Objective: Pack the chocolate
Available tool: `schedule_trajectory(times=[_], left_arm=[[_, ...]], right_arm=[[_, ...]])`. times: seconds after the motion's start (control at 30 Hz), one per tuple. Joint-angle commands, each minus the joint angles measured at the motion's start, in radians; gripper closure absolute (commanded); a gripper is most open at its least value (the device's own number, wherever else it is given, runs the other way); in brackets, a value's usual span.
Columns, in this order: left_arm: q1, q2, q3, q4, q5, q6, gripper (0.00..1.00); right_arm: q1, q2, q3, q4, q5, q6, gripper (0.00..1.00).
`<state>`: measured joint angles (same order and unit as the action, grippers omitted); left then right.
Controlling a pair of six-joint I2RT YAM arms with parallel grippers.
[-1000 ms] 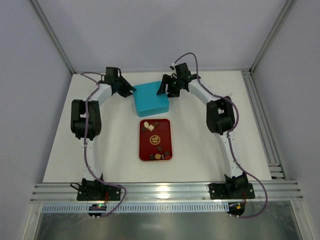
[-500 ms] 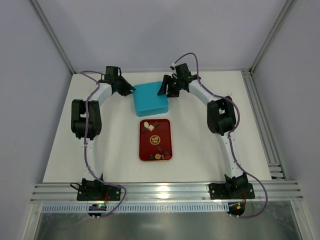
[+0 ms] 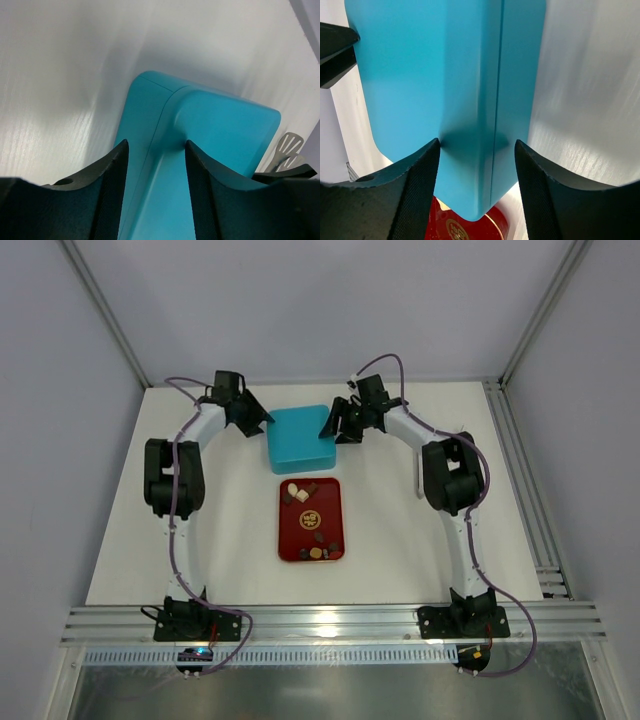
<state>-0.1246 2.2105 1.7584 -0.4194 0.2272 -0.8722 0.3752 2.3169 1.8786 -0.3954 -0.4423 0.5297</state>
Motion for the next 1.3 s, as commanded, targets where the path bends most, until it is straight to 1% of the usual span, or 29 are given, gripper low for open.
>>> schedule_trajectory(times=[0.0, 0.17, 0.37, 0.47, 0.6, 0.63, 0.77, 0.8, 0.83, 0.87, 0.9, 1.07, 1.1, 1.17, 1.2, 1.23, 1.27], left_arm=[[-0.010, 0.069, -0.001, -0.232, -0.075, 0.104, 0.52], [-0.012, 0.075, 0.075, -0.266, -0.069, 0.140, 0.49], [-0.010, 0.035, 0.160, -0.291, -0.066, 0.188, 0.40], [-0.010, -0.003, 0.200, -0.311, -0.077, 0.217, 0.36], [-0.010, -0.064, 0.213, -0.326, -0.080, 0.242, 0.35], [-0.010, -0.080, 0.210, -0.328, -0.074, 0.246, 0.35], [-0.018, -0.191, 0.164, -0.329, -0.037, 0.260, 0.34], [-0.023, -0.213, 0.132, -0.322, -0.032, 0.265, 0.34], [-0.029, -0.236, 0.116, -0.320, -0.029, 0.269, 0.33], [-0.033, -0.262, 0.098, -0.320, -0.026, 0.279, 0.33], [-0.036, -0.311, 0.081, -0.317, -0.020, 0.283, 0.33], [-0.064, -0.492, -0.082, -0.295, -0.008, 0.323, 0.32], [-0.078, -0.527, -0.108, -0.294, -0.008, 0.344, 0.32], [-0.087, -0.633, -0.201, -0.288, -0.020, 0.360, 0.32], [-0.093, -0.670, -0.232, -0.276, -0.019, 0.374, 0.32], [-0.098, -0.746, -0.262, -0.269, -0.026, 0.380, 0.31], [-0.102, -0.782, -0.330, -0.257, -0.034, 0.386, 0.30]], right_arm=[[-0.016, -0.054, -0.022, 0.016, 0.007, 0.003, 0.37], [-0.032, -0.070, -0.003, 0.067, -0.018, 0.021, 0.34], [-0.062, -0.120, -0.010, 0.144, -0.032, 0.053, 0.32], [-0.079, -0.174, -0.036, 0.188, -0.024, 0.064, 0.31], [-0.097, -0.264, -0.099, 0.213, 0.002, 0.061, 0.30], [-0.102, -0.312, -0.119, 0.220, 0.008, 0.062, 0.30], [-0.108, -0.454, -0.271, 0.266, 0.040, 0.061, 0.29], [-0.108, -0.483, -0.303, 0.274, 0.059, 0.058, 0.28], [-0.107, -0.514, -0.364, 0.286, 0.066, 0.059, 0.28], [-0.107, -0.578, -0.393, 0.299, 0.073, 0.056, 0.27], [-0.107, -0.606, -0.421, 0.299, 0.077, 0.053, 0.27], [-0.107, -0.799, -0.602, 0.290, 0.137, 0.027, 0.26], [-0.108, -0.876, -0.631, 0.287, 0.148, 0.017, 0.26], [-0.107, -0.954, -0.714, 0.276, 0.189, 0.007, 0.24], [-0.107, -1.028, -0.739, 0.267, 0.203, -0.002, 0.24], [-0.107, -1.069, -0.790, 0.262, 0.217, -0.005, 0.22], [-0.108, -1.106, -0.812, 0.245, 0.230, -0.010, 0.22]])
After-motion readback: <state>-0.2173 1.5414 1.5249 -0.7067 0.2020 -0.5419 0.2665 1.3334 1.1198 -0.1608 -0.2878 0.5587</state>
